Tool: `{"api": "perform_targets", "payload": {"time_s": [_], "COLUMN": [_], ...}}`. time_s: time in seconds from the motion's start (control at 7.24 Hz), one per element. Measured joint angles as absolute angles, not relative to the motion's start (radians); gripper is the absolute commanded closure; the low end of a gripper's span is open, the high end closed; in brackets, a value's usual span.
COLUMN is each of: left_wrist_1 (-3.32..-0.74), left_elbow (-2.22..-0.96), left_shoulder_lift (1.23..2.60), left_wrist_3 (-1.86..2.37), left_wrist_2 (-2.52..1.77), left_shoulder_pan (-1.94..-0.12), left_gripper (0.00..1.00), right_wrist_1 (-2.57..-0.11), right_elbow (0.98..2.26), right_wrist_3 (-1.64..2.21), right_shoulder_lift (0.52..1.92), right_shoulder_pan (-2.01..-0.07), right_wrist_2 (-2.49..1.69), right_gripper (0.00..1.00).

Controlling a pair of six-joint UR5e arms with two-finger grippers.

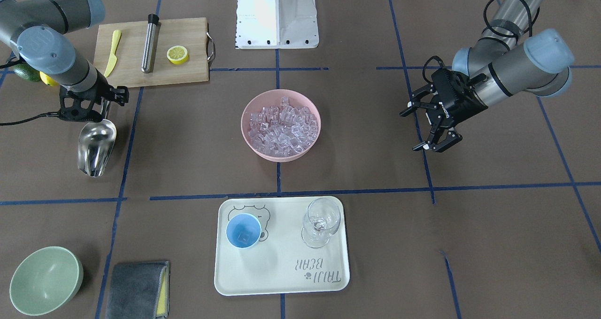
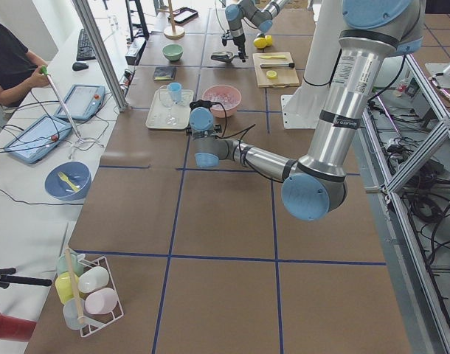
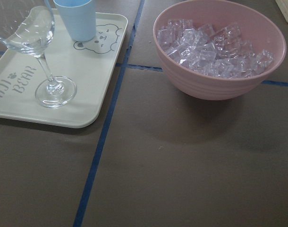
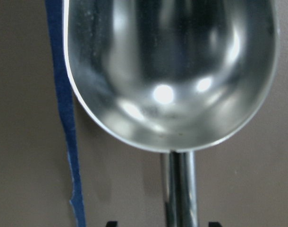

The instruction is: Put ice in cup with scoop

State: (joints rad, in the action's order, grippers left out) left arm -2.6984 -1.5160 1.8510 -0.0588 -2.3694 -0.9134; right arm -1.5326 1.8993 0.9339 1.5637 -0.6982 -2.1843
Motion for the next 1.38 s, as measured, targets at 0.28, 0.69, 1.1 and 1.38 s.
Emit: {"api": "perform_targets", "payload": {"time_s": [0.28,0.69,1.1,1.38], "left_wrist_1": [-2.695,-2.691,-2.558,-2.383], "left_elbow": [-1.513,-1.511,-1.509,-1.510], "left_shoulder_lift": [1.838,1.728,1.565,1.498], "left_wrist_3": [-0.060,-0.060,-0.060,-0.061], "left_wrist_2": [-2.367,-2.364,-2.361,-2.365], "left_shoulder_pan": [-0.949,-1.075,-1.212,-1.317], "left_gripper": [0.00,0.00,0.00,0.00], "right_wrist_1": [-1.537,-1.537,-1.541,-1.539], "right_elbow": [1.976,2.086,2.039,1.928], "right_wrist_3": [0.934,0.933,0.807,0.560], "right_shoulder_lift": [1.583,1.648,1.674,1.685], "right_shoulder_pan": [-0.720,-0.874,-1.122,-1.271], "right_wrist_2": [-2.197,-2.221,-2.269,-2.355], "right_gripper": [0.00,0.00,0.00,0.00]}}
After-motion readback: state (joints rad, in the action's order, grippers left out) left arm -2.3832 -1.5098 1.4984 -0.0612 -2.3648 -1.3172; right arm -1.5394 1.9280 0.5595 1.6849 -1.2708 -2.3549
